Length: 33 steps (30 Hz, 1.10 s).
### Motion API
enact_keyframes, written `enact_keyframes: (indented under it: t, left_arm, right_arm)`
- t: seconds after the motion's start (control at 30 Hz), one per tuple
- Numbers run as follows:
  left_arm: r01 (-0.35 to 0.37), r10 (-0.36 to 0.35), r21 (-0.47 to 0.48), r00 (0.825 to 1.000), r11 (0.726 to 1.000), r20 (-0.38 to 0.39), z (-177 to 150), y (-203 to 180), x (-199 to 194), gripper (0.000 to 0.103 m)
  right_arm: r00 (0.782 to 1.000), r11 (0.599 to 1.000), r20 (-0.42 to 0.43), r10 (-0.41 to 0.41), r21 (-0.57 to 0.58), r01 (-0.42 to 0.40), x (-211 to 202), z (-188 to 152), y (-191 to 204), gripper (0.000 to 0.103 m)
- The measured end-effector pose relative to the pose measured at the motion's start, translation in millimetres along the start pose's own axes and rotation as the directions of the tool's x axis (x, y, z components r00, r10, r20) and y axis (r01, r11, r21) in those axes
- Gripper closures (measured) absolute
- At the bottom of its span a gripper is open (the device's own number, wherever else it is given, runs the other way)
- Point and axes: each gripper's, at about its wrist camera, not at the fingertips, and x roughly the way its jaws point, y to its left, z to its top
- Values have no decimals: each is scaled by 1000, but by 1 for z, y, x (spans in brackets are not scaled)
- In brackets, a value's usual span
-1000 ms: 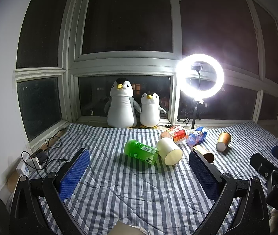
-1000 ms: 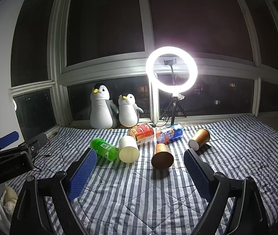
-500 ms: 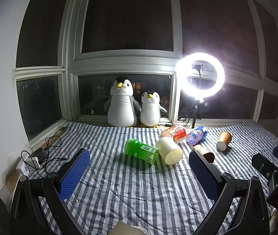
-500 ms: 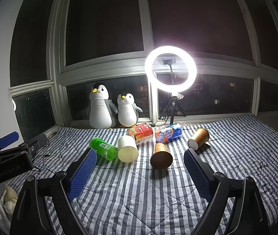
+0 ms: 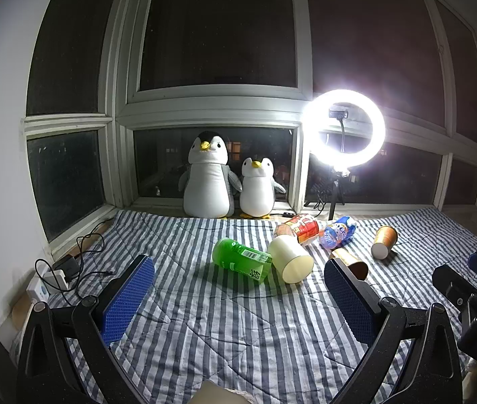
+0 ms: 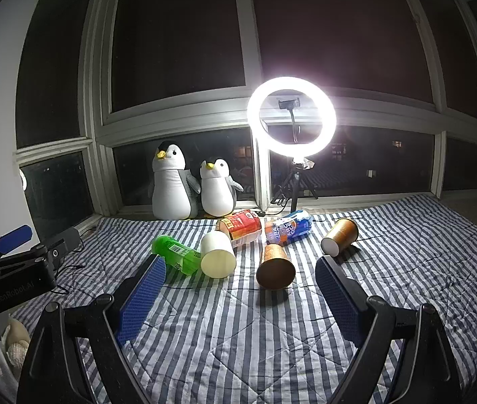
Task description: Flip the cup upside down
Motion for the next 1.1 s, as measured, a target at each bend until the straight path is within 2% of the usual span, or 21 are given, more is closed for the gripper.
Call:
enact_keyframes:
  t: [0.5, 1.1]
  left_arm:
    - [2, -2, 2, 1000, 1000, -3, 0, -3, 4, 1]
    - [12, -11, 12, 999, 1000, -30, 2, -9, 27, 1]
  right_arm:
    - [1000, 1000, -10, -3, 7, 3, 3, 0, -7, 15]
    - [1000, 1000, -29, -3, 18, 4, 13, 0, -18, 15]
